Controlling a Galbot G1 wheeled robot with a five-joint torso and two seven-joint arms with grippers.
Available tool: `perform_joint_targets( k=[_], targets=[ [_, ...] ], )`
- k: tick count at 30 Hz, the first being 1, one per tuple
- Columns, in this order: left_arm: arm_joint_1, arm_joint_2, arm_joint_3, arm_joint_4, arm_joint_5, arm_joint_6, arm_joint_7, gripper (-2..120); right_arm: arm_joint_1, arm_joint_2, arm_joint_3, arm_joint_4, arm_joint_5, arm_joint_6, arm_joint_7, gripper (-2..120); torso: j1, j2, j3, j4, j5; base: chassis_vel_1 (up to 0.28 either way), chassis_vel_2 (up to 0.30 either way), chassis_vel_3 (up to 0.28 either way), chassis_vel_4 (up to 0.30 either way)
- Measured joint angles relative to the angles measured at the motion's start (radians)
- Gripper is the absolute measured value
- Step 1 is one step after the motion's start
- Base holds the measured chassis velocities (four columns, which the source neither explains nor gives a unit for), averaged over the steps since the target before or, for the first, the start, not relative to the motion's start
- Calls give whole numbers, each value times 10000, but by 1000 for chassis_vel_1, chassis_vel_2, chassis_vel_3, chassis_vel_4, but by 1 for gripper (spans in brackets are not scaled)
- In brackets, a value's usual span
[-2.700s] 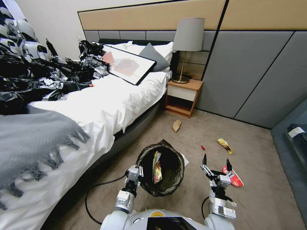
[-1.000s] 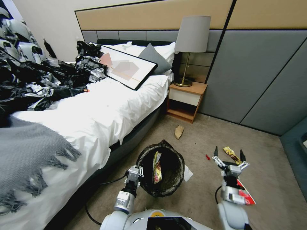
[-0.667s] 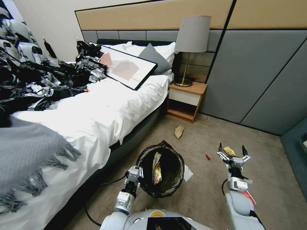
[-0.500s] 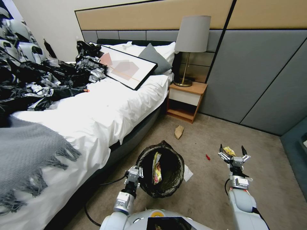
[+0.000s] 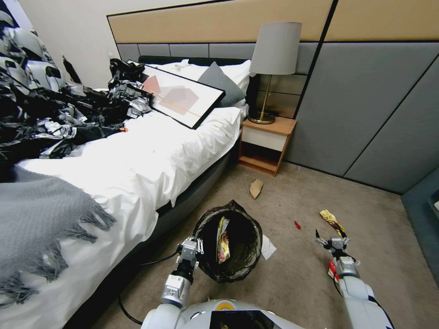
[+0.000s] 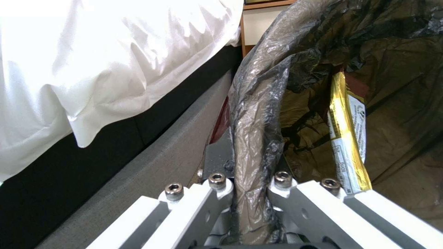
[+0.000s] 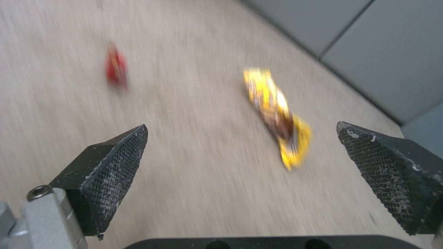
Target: Pick up the trash bin, then pick up the garbage from the floor and place it into the trash bin.
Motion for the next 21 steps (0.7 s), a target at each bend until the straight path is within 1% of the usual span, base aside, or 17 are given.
perform_joint_targets(
  k=[1,3,4,7,12,21],
  targets=[
    [0,0,0,0,0,0,0,1,0,0,0,0,0,0,0,100,0,0,0,0,0,0,0,0,0],
    [-17,2,17,0,-3,-3,-1,1,34,-88,112,-537,7,-8,5,100,0,0,0,0,2,0,0,0,0],
    [-17,2,17,0,-3,-3,-1,1,34,-88,112,-537,7,-8,5,100,0,0,0,0,2,0,0,0,0],
    [-24,11,50,26,-6,-31,0,1,50,-206,286,-1101,-52,152,6,100,0,0,0,-1,1,0,0,0,0],
    [-22,19,87,46,-6,-69,1,1,83,-245,403,-1309,-69,208,133,100,0,0,-1,2,1,0,0,0,0],
    [50,35,76,-29,-3,-138,0,1,182,-487,711,-1679,-736,182,348,100,0,0,-1,3,0,0,0,0,0]
  ],
)
